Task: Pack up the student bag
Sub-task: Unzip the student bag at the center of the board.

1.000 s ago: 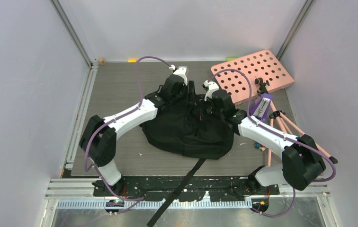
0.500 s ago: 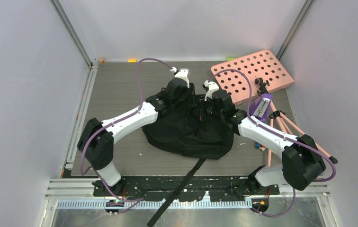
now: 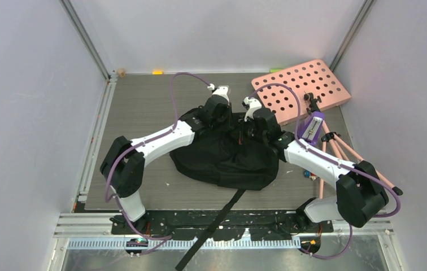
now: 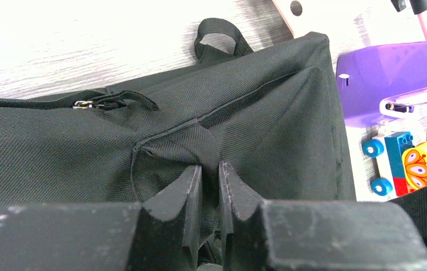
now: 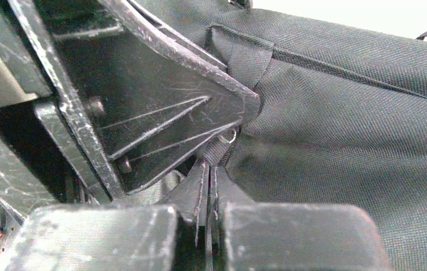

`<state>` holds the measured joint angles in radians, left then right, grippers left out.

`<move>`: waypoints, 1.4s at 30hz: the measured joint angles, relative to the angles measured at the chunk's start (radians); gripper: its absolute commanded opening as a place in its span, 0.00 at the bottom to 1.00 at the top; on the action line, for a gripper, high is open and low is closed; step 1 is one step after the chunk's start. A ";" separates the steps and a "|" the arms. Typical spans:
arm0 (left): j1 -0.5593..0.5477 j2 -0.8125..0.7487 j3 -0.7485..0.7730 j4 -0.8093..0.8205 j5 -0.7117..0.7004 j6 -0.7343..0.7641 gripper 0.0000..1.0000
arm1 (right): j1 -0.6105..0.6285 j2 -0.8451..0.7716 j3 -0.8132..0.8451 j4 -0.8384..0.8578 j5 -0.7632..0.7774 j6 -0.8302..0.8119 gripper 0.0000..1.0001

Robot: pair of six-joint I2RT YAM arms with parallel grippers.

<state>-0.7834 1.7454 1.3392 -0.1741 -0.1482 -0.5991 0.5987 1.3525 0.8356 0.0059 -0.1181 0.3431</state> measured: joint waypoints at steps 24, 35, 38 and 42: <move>0.093 0.018 -0.002 0.067 0.139 -0.032 0.02 | 0.001 0.029 -0.005 -0.037 -0.031 0.029 0.00; 0.135 0.042 -0.003 0.082 0.192 -0.050 0.00 | 0.014 0.049 -0.005 -0.083 -0.039 0.044 0.00; 0.141 0.046 -0.003 0.087 0.200 -0.049 0.00 | 0.023 0.026 -0.005 -0.113 -0.034 0.052 0.00; 0.156 0.051 -0.003 0.103 0.205 -0.048 0.00 | 0.051 -0.008 -0.011 -0.164 -0.037 0.056 0.00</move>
<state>-0.6273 1.7969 1.3357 -0.0708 0.0566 -0.6468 0.6495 1.3449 0.8249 -0.1585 -0.1547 0.3988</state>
